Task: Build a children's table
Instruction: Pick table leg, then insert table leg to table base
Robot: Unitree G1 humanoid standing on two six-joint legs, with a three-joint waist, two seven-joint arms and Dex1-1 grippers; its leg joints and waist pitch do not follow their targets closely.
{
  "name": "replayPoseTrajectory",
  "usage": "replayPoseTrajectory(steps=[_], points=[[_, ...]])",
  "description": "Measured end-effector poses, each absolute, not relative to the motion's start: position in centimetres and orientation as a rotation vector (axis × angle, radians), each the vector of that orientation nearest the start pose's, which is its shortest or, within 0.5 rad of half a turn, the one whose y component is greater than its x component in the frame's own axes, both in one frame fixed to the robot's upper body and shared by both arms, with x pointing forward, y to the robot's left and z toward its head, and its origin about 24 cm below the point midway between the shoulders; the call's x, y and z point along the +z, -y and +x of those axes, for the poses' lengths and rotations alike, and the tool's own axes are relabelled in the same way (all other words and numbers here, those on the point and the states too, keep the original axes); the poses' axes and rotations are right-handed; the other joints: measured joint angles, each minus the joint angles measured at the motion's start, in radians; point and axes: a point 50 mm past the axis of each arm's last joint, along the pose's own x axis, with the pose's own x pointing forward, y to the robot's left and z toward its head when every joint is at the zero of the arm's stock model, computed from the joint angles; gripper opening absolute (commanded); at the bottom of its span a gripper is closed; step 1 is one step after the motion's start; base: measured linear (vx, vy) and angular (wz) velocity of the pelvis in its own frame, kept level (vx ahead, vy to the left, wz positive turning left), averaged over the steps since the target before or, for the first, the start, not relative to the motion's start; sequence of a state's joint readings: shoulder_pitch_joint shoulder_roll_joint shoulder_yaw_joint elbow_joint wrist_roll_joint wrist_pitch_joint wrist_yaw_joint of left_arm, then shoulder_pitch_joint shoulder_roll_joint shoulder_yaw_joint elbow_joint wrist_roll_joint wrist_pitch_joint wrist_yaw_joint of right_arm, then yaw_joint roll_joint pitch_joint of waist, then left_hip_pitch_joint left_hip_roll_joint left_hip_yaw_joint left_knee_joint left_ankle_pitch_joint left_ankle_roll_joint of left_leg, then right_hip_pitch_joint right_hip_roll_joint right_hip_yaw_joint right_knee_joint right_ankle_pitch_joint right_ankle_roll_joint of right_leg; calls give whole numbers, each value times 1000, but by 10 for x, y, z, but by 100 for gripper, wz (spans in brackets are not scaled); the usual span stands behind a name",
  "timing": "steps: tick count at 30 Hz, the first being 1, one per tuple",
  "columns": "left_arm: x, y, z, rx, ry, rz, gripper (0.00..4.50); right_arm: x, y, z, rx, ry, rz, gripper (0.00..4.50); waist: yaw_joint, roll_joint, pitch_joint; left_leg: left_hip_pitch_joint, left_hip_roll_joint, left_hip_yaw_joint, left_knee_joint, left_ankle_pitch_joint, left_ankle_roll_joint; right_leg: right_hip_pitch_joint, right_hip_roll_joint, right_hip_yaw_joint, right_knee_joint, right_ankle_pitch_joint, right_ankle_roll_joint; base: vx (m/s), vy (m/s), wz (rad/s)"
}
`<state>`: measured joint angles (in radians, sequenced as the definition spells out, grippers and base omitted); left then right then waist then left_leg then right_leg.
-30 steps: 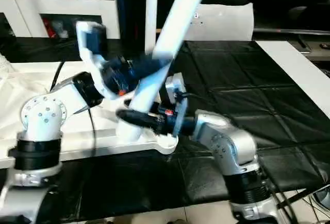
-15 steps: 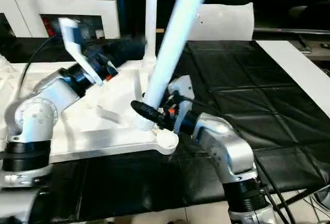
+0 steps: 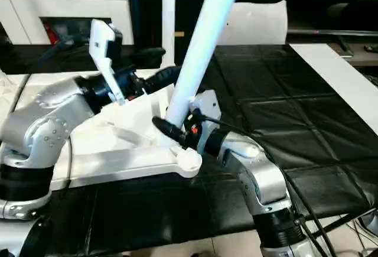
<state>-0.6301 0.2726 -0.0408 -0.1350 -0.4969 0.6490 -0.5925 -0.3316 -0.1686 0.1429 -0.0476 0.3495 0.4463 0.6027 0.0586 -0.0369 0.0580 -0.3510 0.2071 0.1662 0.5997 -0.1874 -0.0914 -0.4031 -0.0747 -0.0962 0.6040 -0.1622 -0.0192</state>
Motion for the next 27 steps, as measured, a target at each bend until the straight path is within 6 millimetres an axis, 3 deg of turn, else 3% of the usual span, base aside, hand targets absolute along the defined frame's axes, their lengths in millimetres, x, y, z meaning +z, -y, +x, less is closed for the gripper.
replayPoseTrajectory(steps=[8, 14, 21, 23, 25, 27], points=[[150, -140, 313, -833, -100, 61, 421, 94, 122, 288, 637, -85, 198, 193, -6, 14, 4, -1, 0, -1, -2, 0, 0, -1, 1, 0, -1, -1, 1, 0, 0, 0], [118, -142, 297, -888, -190, 93, 421, 86, 125, 277, 602, -208, 207, 193, -8, 26, 2, 0, 0, 1, -3, 0, 0, -1, 0, 2, -2, 0, 0, 0, 0, 0], [88, -141, 267, -960, -258, 118, 421, 78, 121, 257, 669, -242, 179, 193, -10, 27, 2, 1, 0, 0, -3, 0, 0, 0, 0, 2, -3, -1, 1, 0, 0, 0], [84, -140, 261, -1014, -285, 139, 371, 80, 120, 255, 688, -234, 170, 193, -13, 27, 2, 1, 0, 0, -3, 0, 0, 0, 1, 1, -4, -1, 1, 0, 0, 0], [83, -141, 258, -1068, -302, 171, 378, 82, 119, 254, 707, -232, 171, 193, -13, 27, 2, 1, 0, 0, -3, 0, 0, 0, 0, 1, -4, -1, 1, 0, 0, 0], [81, -140, 253, -1136, -326, 235, 339, 80, 119, 253, 725, -243, 155, 193, -14, 27, 2, 1, 0, 0, -3, 0, 0, 0, 0, 1, -5, -1, 1, 0, 0, 0]])
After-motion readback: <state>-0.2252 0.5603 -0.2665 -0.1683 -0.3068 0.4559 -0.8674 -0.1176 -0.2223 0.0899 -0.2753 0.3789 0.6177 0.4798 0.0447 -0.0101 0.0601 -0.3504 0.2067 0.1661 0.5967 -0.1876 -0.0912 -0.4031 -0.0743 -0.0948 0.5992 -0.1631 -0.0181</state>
